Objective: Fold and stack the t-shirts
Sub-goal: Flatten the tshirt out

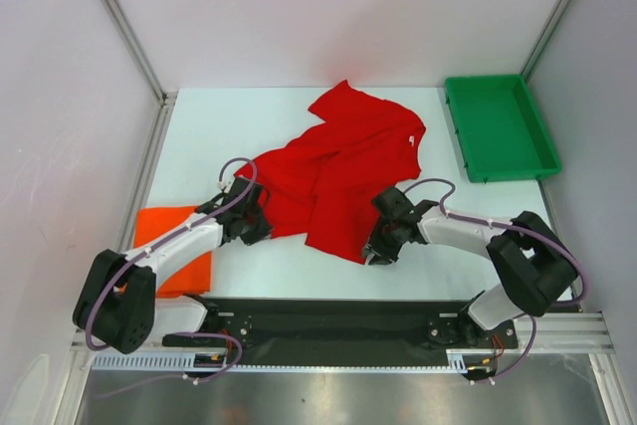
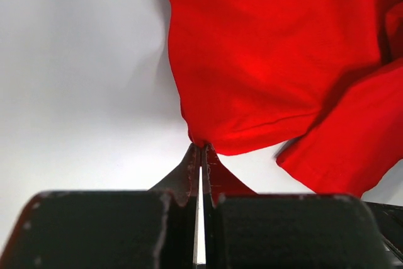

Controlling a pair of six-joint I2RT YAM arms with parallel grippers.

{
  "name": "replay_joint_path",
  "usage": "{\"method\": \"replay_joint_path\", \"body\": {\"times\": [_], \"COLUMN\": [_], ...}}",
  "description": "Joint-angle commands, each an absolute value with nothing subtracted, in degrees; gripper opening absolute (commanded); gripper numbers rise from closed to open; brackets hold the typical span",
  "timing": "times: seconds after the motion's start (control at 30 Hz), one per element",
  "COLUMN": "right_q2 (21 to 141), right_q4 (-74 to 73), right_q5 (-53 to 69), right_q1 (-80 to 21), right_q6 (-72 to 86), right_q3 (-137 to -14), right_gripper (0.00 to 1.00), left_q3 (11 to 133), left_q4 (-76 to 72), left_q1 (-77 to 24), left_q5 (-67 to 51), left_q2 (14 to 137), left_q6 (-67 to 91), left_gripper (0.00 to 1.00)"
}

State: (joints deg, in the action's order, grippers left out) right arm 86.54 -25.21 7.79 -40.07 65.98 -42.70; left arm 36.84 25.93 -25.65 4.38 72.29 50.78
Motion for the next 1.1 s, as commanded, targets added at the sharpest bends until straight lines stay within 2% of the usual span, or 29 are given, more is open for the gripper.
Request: {"method": "replay_joint_path", "body": {"times": [0.0, 0.33, 0.4, 0.43, 0.57, 0.7, 0.9, 1.07], "right_q2": [89.3, 92.8, 92.4, 91.8, 89.7, 80.3, 67.9, 64.9], "right_q4": [-24.8, -27.9, -27.2, -26.5, -26.3, -31.0, -32.2, -31.2], "right_q5": [6.4, 3.2, 3.1, 3.3, 2.6, -6.7, -9.5, -6.2], "right_q1": [-40.7, -41.7, -41.4, -41.2, -38.6, -34.8, -22.1, -10.8], "right_q6": [69.0, 72.0, 72.3, 72.2, 65.9, 55.1, 36.9, 28.1], "right_q3": [-43.2, -43.3, -41.8, -41.2, -43.7, -51.4, -69.4, -86.3], "right_gripper": [0.37, 0.33, 0.19, 0.0, 0.0, 0.0, 0.0, 0.0], "left_q3": [37.5, 37.8, 37.8, 37.8, 39.5, 45.9, 61.9, 79.7], "left_q4": [25.9, 27.0, 27.3, 27.4, 28.5, 32.0, 34.4, 34.9], "left_q1": [-26.0, -26.0, -26.0, -26.0, -26.0, -25.9, -25.6, -25.0], "left_q5": [5.7, 6.3, 6.6, 6.9, 7.3, 8.8, 16.3, 21.1], "left_q2": [70.0, 67.9, 67.2, 66.9, 65.3, 64.5, 63.3, 64.1], "left_q6": [49.7, 49.2, 48.8, 48.6, 46.2, 41.3, 32.3, 24.6], "left_gripper": [0.0, 0.0, 0.0, 0.0, 0.0, 0.0, 0.0, 0.0]}}
